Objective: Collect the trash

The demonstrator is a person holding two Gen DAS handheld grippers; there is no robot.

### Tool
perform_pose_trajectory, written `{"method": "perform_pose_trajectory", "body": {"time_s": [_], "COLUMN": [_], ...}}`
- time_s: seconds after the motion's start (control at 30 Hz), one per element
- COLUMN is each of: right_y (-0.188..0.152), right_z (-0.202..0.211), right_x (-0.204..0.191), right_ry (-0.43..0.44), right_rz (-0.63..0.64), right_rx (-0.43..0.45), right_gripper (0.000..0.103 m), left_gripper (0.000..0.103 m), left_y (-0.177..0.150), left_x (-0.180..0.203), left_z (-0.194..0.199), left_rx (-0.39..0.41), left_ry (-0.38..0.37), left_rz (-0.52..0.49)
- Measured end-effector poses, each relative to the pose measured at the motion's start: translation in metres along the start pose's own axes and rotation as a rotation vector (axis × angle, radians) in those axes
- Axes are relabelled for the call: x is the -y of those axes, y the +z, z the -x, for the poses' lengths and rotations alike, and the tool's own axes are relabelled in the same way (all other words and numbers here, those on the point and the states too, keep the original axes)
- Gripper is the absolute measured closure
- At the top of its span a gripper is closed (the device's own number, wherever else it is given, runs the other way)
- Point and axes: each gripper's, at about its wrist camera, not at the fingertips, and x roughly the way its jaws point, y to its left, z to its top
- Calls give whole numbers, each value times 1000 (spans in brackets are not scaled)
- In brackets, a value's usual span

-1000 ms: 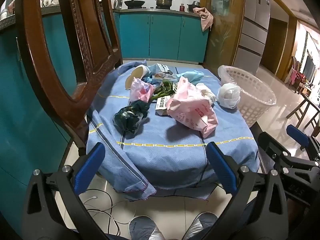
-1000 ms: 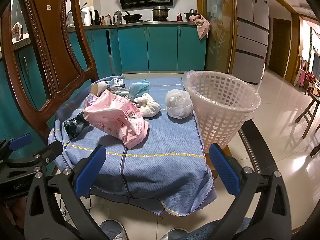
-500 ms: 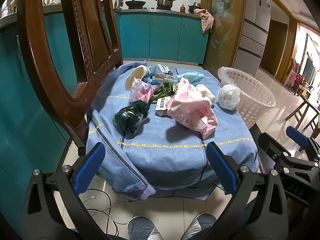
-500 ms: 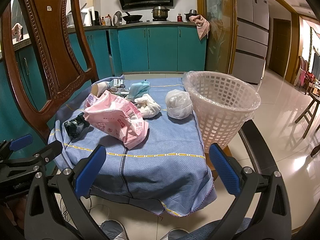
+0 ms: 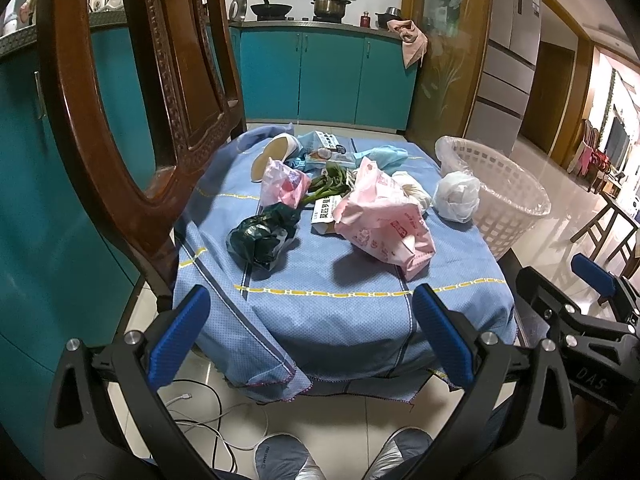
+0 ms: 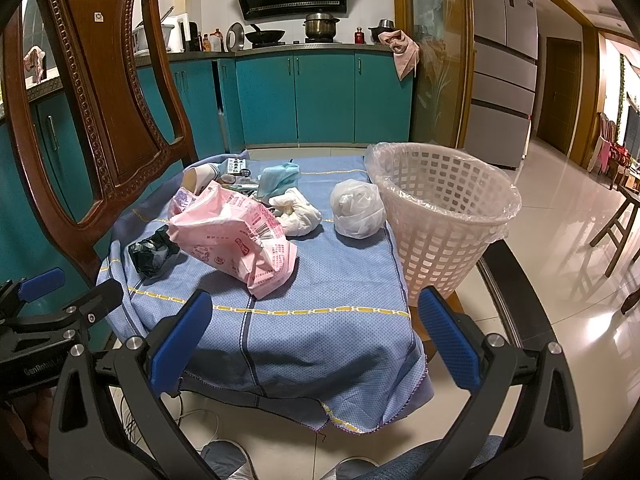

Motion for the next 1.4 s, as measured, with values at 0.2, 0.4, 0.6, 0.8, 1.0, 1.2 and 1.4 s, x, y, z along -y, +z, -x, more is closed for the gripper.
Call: {"method": "perform_pose_trajectory", "body": {"time_s": [0.2,0.4,0.6,0.8,1.0,1.2,1.4], "right_y": [0,0,0,1,1,1,1], "right_z": [0,1,1,1,1,1,1], "right_x": [0,0,0,1,1,0,0], "right_ry": [0,1,1,2,2,3,3], "right_rz": [0,-1,0,-2,-1,0,0], "right_rx": [0,0,1,0,2,2,2], "right_gripper": [3,3,3,3,3,3,3], "left_gripper": [3,3,3,3,3,3,3], "left_y": [0,0,0,-1,-1,-1,-1], "left_x": [2,0,0,0,0,0,0], "left_z": [1,2,1,0,-1,-1,-1], "left_rx": [-2,2,-1,-4,-4,-3,-3], "left_ry": [3,-1,0,0,0,0,1], "left_rz": [-2,9,5,-1,1,1,0]}}
